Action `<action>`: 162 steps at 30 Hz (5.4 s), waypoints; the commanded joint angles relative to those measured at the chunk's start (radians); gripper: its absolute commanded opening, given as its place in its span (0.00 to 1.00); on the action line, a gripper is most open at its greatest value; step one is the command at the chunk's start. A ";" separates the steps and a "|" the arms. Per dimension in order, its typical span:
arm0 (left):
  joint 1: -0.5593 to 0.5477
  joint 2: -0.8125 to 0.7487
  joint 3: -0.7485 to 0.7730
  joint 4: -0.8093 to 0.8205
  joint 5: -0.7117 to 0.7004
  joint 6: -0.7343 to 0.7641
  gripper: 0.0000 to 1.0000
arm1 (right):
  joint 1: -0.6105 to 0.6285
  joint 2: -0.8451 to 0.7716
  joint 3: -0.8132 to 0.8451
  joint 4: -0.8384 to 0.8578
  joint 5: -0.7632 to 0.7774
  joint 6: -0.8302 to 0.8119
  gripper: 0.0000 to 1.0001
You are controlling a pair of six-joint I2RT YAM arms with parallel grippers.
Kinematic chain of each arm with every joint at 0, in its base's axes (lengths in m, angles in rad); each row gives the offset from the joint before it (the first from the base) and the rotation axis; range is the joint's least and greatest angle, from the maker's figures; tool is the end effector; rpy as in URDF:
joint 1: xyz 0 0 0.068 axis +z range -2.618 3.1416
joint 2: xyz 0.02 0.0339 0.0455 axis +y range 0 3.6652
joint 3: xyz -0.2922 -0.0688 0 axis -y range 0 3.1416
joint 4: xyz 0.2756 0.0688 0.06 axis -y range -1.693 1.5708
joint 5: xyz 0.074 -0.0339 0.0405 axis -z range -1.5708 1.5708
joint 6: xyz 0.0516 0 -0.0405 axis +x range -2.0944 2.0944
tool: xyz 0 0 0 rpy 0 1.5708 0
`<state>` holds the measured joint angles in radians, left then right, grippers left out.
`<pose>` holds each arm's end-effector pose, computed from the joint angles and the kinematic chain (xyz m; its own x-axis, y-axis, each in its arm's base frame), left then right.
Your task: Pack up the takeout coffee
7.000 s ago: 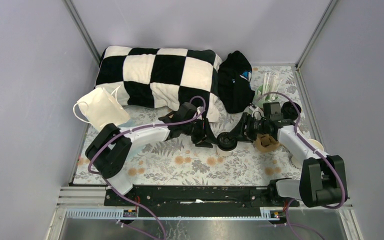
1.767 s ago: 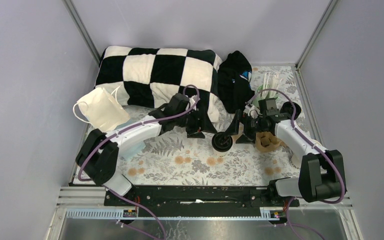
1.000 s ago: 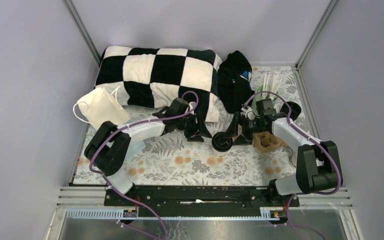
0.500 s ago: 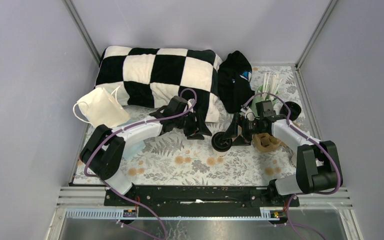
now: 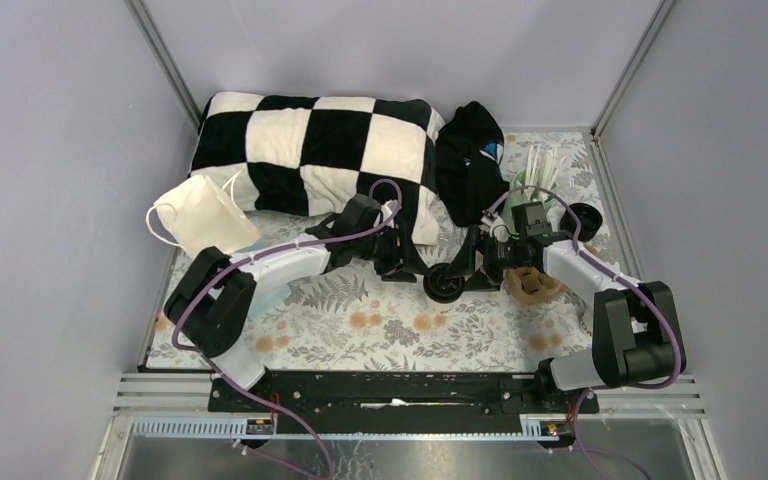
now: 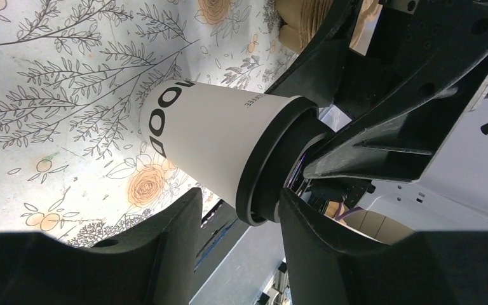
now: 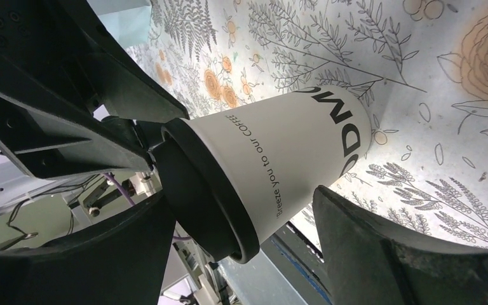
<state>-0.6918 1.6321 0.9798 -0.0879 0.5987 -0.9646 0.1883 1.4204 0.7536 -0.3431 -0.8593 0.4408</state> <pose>0.2737 -0.2645 0.2069 -0.9923 -0.0595 -0.1083 0.0560 0.5648 -0.8233 0.2748 0.0921 0.1879 -0.9733 0.0981 -0.2075 -0.1136 0.5795 0.8070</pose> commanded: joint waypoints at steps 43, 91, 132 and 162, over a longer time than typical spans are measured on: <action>0.033 -0.291 0.324 -0.503 -0.279 0.219 0.93 | 0.425 -0.048 0.600 -0.674 0.891 -0.167 1.00; 0.098 -0.370 0.401 -0.653 -0.287 0.306 0.98 | 0.665 0.259 0.705 -0.719 1.113 -0.133 0.83; 0.155 -0.392 0.415 -0.684 -0.251 0.339 0.99 | 0.322 0.383 0.839 -0.514 1.114 -0.297 0.69; 0.200 -0.358 0.477 -0.709 -0.148 0.519 0.99 | -0.004 0.040 1.097 -1.102 1.242 0.057 0.93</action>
<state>-0.4984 1.2800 1.4345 -0.8131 0.4103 -0.5316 0.3641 1.5429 1.9209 -1.2686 0.2523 0.3031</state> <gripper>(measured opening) 0.987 0.921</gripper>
